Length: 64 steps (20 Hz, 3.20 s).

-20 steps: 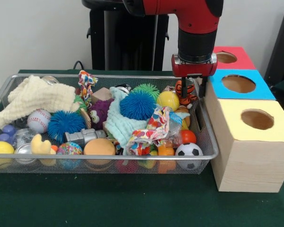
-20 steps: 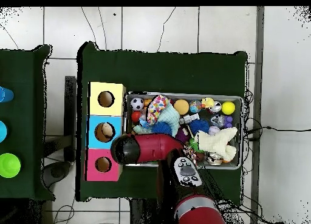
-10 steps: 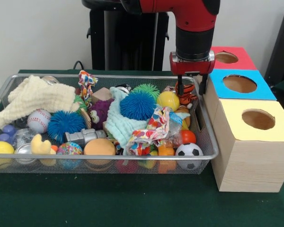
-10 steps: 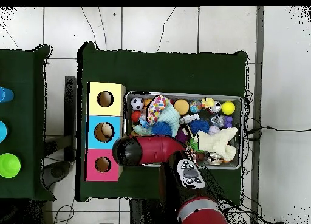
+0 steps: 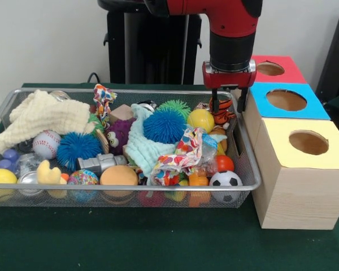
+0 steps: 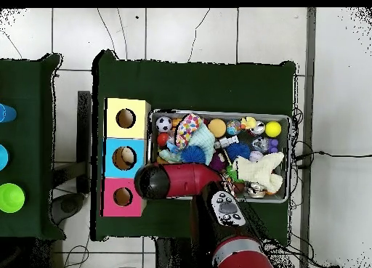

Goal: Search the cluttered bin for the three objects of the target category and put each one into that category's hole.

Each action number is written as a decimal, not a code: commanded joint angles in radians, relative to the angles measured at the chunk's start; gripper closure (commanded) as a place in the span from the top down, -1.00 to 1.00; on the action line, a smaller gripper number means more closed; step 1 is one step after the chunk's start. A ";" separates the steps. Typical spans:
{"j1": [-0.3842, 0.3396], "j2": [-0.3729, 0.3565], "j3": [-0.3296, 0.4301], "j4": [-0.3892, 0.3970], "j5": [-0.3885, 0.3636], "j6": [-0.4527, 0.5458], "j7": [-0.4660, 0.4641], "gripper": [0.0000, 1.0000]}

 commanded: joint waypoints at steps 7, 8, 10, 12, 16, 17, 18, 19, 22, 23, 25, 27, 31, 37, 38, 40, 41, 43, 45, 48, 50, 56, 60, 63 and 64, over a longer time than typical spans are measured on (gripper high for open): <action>-0.011 0.002 0.116 0.077 0.019 0.024 0.063 1.00; -0.017 0.002 0.115 0.080 0.014 0.022 0.058 1.00; -0.032 -0.002 0.114 0.091 0.000 0.018 0.041 1.00; -0.051 -0.020 0.115 0.106 -0.008 0.025 0.024 1.00; -0.078 -0.025 0.101 0.116 -0.041 0.013 0.004 1.00; -0.085 -0.021 0.093 0.110 -0.049 0.014 -0.001 1.00; -0.090 -0.016 0.088 0.106 -0.057 0.010 -0.005 1.00; -0.097 -0.010 0.082 0.103 -0.063 0.005 -0.007 1.00; -0.109 0.011 0.074 0.093 -0.079 -0.014 -0.009 1.00; -0.109 0.015 0.070 0.092 -0.083 -0.022 -0.002 1.00; -0.098 0.017 0.065 0.095 -0.086 -0.034 0.018 1.00; -0.084 0.020 0.057 0.093 -0.093 -0.050 0.035 1.00; -0.072 0.041 0.051 0.071 -0.099 -0.060 0.049 1.00; -0.073 0.038 0.059 0.081 -0.106 -0.074 0.057 -1.00; -0.073 0.036 0.060 0.083 -0.108 -0.075 0.055 -1.00; -0.073 0.037 0.062 0.082 -0.104 -0.070 0.060 -1.00; -0.076 0.038 0.065 0.086 -0.104 -0.075 0.061 -1.00; -0.078 0.039 0.067 0.091 -0.103 -0.082 0.063 -1.00; -0.073 0.038 0.061 0.091 -0.106 -0.090 0.068 -1.00; -0.073 0.038 0.061 0.090 -0.107 -0.090 0.066 -1.00; -0.074 0.035 0.062 0.098 -0.103 -0.091 0.071 -1.00; -0.056 -0.027 0.080 0.117 -0.049 -0.012 0.092 -1.00; -0.018 -0.034 0.072 0.106 -0.014 -0.003 0.137 -1.00; 0.010 -0.059 0.068 0.110 0.016 0.015 0.169 -1.00; 0.020 -0.066 0.063 0.107 0.025 0.022 0.176 -1.00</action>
